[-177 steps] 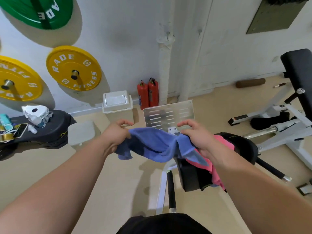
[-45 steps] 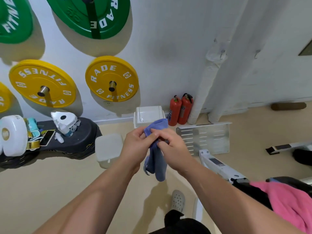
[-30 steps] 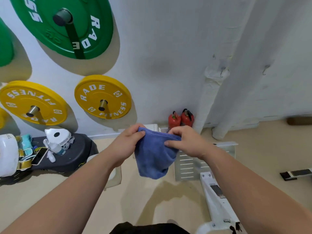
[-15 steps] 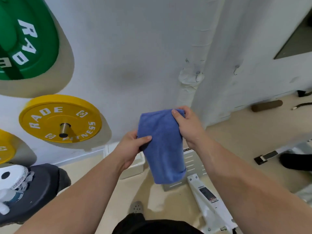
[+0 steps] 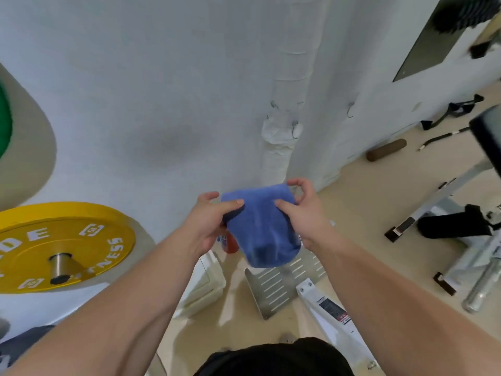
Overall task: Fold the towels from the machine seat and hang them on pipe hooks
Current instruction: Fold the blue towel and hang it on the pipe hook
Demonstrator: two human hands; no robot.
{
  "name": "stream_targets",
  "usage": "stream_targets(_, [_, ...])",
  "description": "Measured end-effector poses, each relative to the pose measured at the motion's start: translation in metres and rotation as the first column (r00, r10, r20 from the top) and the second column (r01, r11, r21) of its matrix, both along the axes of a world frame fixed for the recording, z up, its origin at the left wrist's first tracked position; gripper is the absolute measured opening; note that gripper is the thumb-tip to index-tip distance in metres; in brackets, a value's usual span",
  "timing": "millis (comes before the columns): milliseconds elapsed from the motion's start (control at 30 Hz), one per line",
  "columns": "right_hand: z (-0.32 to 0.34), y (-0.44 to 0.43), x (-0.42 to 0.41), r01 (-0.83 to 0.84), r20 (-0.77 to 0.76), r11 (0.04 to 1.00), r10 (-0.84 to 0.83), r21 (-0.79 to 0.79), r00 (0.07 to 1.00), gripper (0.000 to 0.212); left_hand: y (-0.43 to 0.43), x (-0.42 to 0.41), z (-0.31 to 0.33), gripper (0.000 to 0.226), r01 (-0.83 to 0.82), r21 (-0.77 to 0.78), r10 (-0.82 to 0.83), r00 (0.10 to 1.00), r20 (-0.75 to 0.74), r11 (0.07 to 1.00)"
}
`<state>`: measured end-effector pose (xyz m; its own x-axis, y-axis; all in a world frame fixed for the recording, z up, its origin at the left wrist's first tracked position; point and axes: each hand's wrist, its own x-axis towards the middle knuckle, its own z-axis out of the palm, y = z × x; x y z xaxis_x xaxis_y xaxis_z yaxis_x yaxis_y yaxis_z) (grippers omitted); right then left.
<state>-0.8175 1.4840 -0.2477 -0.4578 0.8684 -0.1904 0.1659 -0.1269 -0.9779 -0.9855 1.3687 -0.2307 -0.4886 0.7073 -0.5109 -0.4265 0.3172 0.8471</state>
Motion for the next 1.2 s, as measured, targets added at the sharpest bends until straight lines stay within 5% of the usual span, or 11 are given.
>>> stream_targets(100, [0.001, 0.026, -0.010, 0.097, 0.029, 0.995, -0.098, 0.019, 0.995, 0.017, 0.013, 0.010, -0.014, 0.099, 0.078, 0.027, -0.073, 0.987, -0.143, 0.997])
stream_targets(267, [-0.002, 0.088, -0.020, 0.093, -0.011, 0.995, -0.093, -0.035, 0.996, 0.011, 0.062, 0.033, -0.009, 0.069, 0.021, 0.047, 0.003, 0.885, -0.465, 0.999])
stream_targets(400, [0.008, 0.140, -0.006, -0.267, 0.079, 0.962, 0.262, 0.063, 0.962, 0.050, 0.105, 0.020, 0.000, 0.042, -0.009, -0.001, 0.006, 0.730, -0.683, 1.000])
stream_targets(500, [0.016, 0.179, 0.003, -0.430, 0.275, 0.883, 0.373, 0.189, 0.886, 0.071, 0.133, 0.013, 0.011, 0.035, -0.013, -0.069, -0.049, 0.576, -0.816, 0.998])
stream_targets(633, [0.028, 0.219, 0.000, -0.534, 0.430, 0.731, 0.356, 0.425, 0.830, 0.014, 0.161, 0.004, 0.018, 0.022, 0.015, -0.115, -0.114, 0.343, -0.932, 0.993])
stream_targets(700, [0.032, 0.239, -0.001, -0.518, 0.393, 0.713, 0.356, 0.473, 0.848, 0.008, 0.170, -0.005, 0.023, 0.016, 0.022, -0.098, -0.099, 0.407, -0.908, 0.995])
stream_targets(800, [0.046, 0.258, -0.004, -0.483, 0.128, 0.847, 0.466, 0.223, 0.875, 0.015, 0.183, -0.020, 0.039, 0.003, 0.061, -0.003, -0.047, 0.728, -0.684, 0.998])
stream_targets(900, [0.057, 0.260, -0.021, -0.477, 0.001, 0.870, 0.480, 0.124, 0.877, 0.022, 0.198, -0.027, 0.059, 0.007, 0.027, 0.142, 0.034, 0.912, -0.409, 0.989])
stream_targets(1067, [0.078, 0.259, -0.051, -0.493, -0.024, 0.866, 0.496, 0.083, 0.868, 0.048, 0.224, -0.049, 0.081, 0.012, -0.155, 0.235, 0.196, 0.967, -0.163, 0.959])
stream_targets(1200, [0.090, 0.256, -0.068, -0.389, -0.069, 0.911, 0.401, 0.141, 0.914, 0.062, 0.226, -0.078, 0.085, 0.046, 0.056, 0.285, 0.005, 0.978, -0.208, 0.957])
